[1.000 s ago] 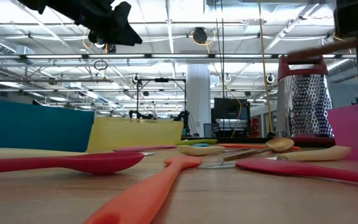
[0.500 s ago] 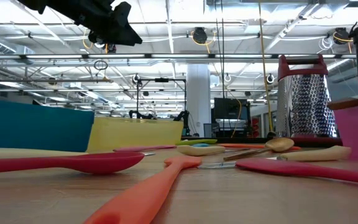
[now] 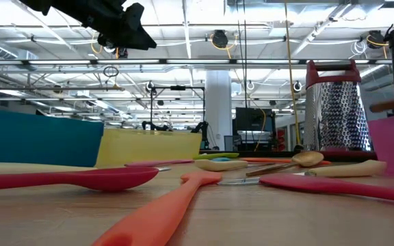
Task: Pick & Place Kitchen Items
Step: Put the brown serving spoon into the pink bin
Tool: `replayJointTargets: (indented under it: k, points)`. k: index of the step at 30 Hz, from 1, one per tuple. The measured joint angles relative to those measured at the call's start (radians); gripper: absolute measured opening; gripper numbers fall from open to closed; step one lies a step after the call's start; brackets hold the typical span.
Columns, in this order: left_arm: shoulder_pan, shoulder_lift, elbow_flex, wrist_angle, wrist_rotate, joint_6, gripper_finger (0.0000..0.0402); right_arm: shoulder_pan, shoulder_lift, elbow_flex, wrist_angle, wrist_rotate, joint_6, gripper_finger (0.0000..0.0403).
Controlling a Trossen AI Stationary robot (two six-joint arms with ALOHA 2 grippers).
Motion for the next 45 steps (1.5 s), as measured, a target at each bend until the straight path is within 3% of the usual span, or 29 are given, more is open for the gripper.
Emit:
replayJointTargets:
  k: [5,14,21,23,29,34,38,45]
  points:
    - [0.000,0.000,0.000,0.000,0.000,-0.004,0.0177,0.010,-0.010,0.000,0.004,-0.043,-0.024,0.0040]
    - [0.000,0.000,0.000,0.000,0.000,-0.018,0.0177,0.088,-0.045,0.000,-0.067,-0.016,0.034,0.0040]
    - [0.000,0.000,0.000,0.000,0.000,-0.037,0.0177,0.134,-0.034,-0.012,-0.221,0.028,0.236,0.0040]
    - [0.000,0.000,0.000,0.000,0.000,-0.037,0.0177,0.120,-0.018,-0.036,-0.212,0.058,0.285,0.0041]
    - [0.000,0.000,0.000,-0.002,0.000,-0.037,0.0177,0.074,0.047,-0.114,-0.096,0.017,0.293,0.0041]
    - [0.000,0.000,0.000,-0.006,0.000,-0.049,0.0177,0.019,0.065,-0.157,-0.041,0.022,0.278,0.0041]
    - [0.000,0.000,0.000,-0.009,0.000,-0.073,0.0177,-0.022,0.071,-0.185,-0.011,-0.044,0.201,0.0049]
    - [0.000,0.000,0.000,-0.009,0.000,-0.082,0.0177,-0.066,0.073,-0.186,0.036,-0.094,0.038,0.0087]
